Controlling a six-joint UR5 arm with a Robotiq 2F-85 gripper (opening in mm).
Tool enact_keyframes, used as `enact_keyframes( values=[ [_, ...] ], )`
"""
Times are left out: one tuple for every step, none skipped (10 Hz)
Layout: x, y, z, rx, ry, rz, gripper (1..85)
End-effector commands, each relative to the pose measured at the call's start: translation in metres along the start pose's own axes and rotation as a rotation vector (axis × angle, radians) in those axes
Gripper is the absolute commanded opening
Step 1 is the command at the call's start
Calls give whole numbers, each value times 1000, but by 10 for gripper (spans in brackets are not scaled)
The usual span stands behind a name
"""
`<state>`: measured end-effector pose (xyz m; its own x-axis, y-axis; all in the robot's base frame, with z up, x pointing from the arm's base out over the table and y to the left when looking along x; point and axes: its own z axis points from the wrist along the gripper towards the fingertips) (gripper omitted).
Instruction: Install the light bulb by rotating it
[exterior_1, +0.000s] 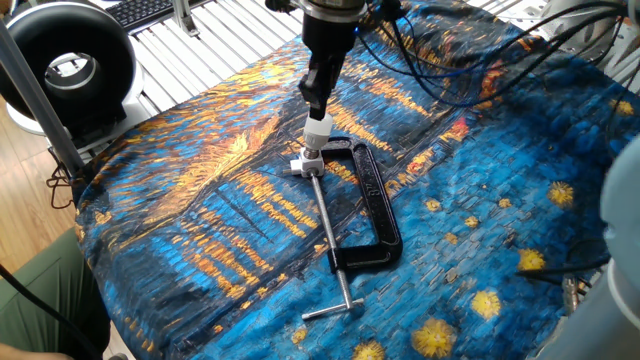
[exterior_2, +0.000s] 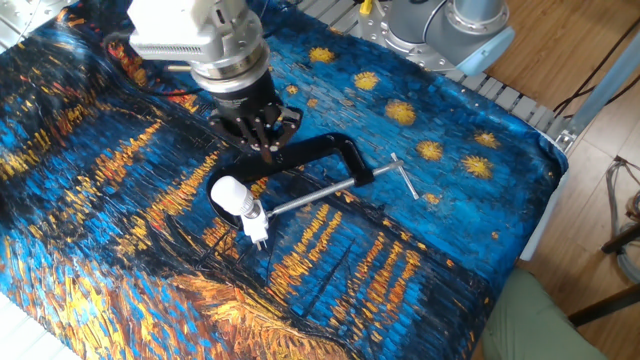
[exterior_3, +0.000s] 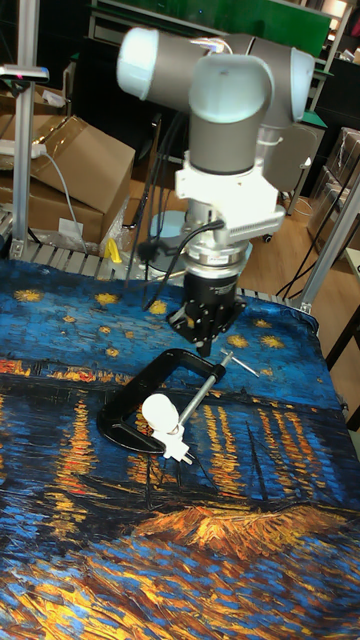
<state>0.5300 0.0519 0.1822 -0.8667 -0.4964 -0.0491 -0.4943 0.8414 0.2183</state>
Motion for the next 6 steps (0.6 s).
enact_keyframes(
  values=[
    [0, -28, -2, -44, -11, -152, 553],
    [-2, -36, 1, -53, -21, -159, 560],
    [-7, -38, 5, -61, -45, -159, 560],
    [-5, -38, 10, -78, -58, -156, 563],
    [4, -34, 7, -82, -40, -145, 567],
    [13, -32, 5, -80, -14, -126, 577]
  ],
)
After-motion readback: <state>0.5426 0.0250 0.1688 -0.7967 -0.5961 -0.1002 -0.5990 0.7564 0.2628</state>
